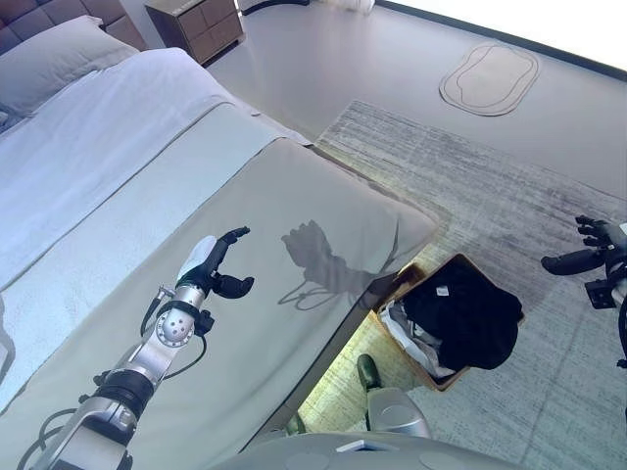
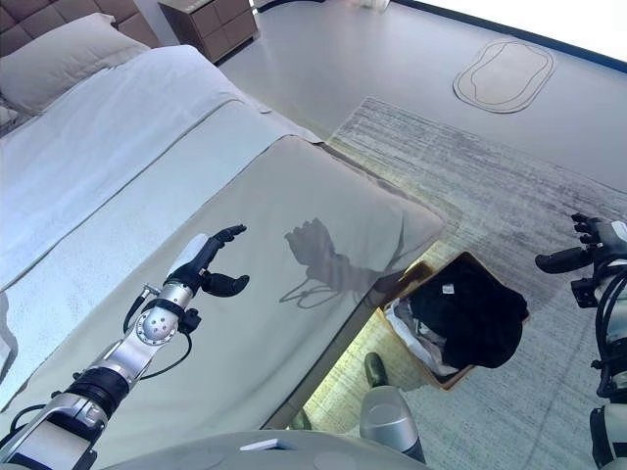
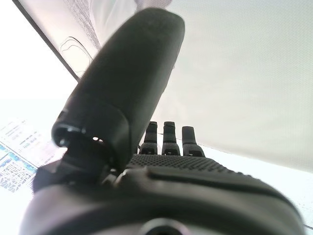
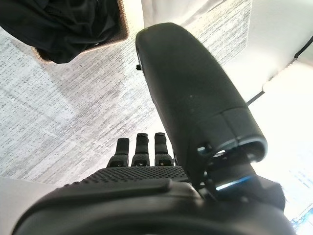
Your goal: Pick up the clothes from the bed and place them into the basket
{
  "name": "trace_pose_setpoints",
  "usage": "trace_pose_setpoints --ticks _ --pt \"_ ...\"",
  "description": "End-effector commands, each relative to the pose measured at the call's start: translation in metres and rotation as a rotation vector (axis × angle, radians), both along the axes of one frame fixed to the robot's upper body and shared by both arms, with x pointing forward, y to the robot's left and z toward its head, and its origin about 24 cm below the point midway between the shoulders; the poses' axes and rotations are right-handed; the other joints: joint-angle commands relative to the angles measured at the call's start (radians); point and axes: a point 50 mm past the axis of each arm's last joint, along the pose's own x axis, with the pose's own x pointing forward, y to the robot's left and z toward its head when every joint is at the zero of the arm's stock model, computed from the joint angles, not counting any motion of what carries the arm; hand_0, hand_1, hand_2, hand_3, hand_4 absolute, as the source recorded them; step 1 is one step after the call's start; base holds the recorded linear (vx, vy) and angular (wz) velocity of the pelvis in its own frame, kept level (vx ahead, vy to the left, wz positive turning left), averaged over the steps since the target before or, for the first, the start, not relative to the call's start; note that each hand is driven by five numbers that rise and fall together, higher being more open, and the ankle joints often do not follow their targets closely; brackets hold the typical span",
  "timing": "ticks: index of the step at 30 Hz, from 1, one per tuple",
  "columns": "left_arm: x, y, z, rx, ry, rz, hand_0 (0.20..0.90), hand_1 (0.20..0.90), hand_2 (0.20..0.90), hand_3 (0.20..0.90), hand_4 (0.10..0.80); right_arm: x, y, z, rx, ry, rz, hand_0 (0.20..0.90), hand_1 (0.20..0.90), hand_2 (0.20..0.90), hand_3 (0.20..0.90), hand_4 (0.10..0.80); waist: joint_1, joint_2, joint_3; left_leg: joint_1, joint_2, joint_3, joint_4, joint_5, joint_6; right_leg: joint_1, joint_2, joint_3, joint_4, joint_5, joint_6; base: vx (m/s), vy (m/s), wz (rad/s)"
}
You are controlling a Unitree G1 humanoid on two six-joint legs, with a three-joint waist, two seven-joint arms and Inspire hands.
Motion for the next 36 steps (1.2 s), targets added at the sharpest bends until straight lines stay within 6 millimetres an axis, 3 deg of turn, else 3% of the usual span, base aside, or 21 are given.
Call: trace_pose_setpoints --ticks 1,7,11,17,20,28,32,36 --pt "0.027 0.003 0.047 0.001 -0.211 -0.01 0.9 0.9 0.9 0.9 0.8 0.019 0.009 0.028 -0.03 -0.187 0.042 0.9 0.9 0.9 0.9 0.8 0.022 -0.074 -0.095 0.009 0.014 0.015 0.126 -0.138 0.005 -0.015 -0.029 -0.003 0.106 -0.095 0.069 0.0 0.0 0.0" --pt "0.027 0.004 0.047 -0.005 -0.219 0.011 0.9 0.9 0.9 0.9 0.8 0.024 0.019 0.027 0.019 -0.251 0.083 0.9 0.9 0.9 0.9 0.8 0.029 -0.076 -0.103 0.018 0.009 0.005 0.119 -0.135 0.007 0.001 -0.027 -0.007 0.107 -0.1 0.068 0.011 0.014 0.02" --pt "0.025 0.005 0.043 -0.029 -0.231 0.061 0.9 0.9 0.9 0.9 0.8 0.032 0.041 0.022 0.119 -0.362 0.152 0.9 0.9 0.9 0.9 0.8 0.038 -0.078 -0.107 0.016 0.004 -0.015 0.113 -0.127 0.006 0.008 -0.023 -0.009 0.113 -0.107 0.067 0.023 0.034 0.02" --pt "0.014 0.006 0.033 -0.062 -0.251 0.141 0.9 0.9 0.9 0.9 0.8 0.03 0.087 -0.01 0.168 -0.419 0.278 0.9 0.9 0.9 0.9 0.8 0.066 -0.074 -0.094 0.005 0.0 -0.055 0.102 -0.109 0.007 0.017 -0.022 -0.025 0.119 -0.121 0.061 0.015 0.036 0.11" --pt "0.006 0.008 0.028 -0.065 -0.253 0.178 0.9 0.9 0.9 0.9 0.8 0.025 0.112 -0.021 0.047 -0.406 0.371 0.9 0.9 0.9 0.9 0.8 0.086 -0.075 -0.09 0.001 -0.003 -0.082 0.091 -0.097 0.007 0.03 -0.026 -0.044 0.119 -0.13 0.058 0.029 0.016 0.21" --pt "-0.026 0.018 -0.001 -0.076 -0.172 0.243 0.9 0.9 0.9 0.9 0.8 0.02 0.164 -0.016 -0.238 -0.427 0.655 0.9 0.9 0.9 0.9 0.8 0.153 -0.092 -0.088 -0.012 -0.019 -0.154 0.074 -0.074 0.004 0.07 -0.044 -0.106 0.118 -0.149 0.055 0.058 0.0 0.29" --pt "-0.039 0.02 -0.01 -0.073 -0.117 0.248 0.9 0.9 0.9 0.9 0.8 0.012 0.187 -0.02 -0.304 -0.409 0.811 0.9 0.9 0.9 0.9 0.8 0.196 -0.101 -0.091 -0.022 -0.027 -0.188 0.068 -0.066 0.004 0.092 -0.052 -0.139 0.112 -0.158 0.055 0.07 -0.004 0.32" --pt "-0.047 0.023 -0.015 -0.056 -0.082 0.25 0.9 0.9 0.9 0.9 0.8 0.008 0.194 -0.029 -0.275 -0.372 0.857 0.9 0.9 0.9 0.9 0.8 0.224 -0.104 -0.094 -0.027 -0.029 -0.211 0.068 -0.061 0.004 0.109 -0.056 -0.17 0.114 -0.169 0.053 0.066 0.004 0.32"
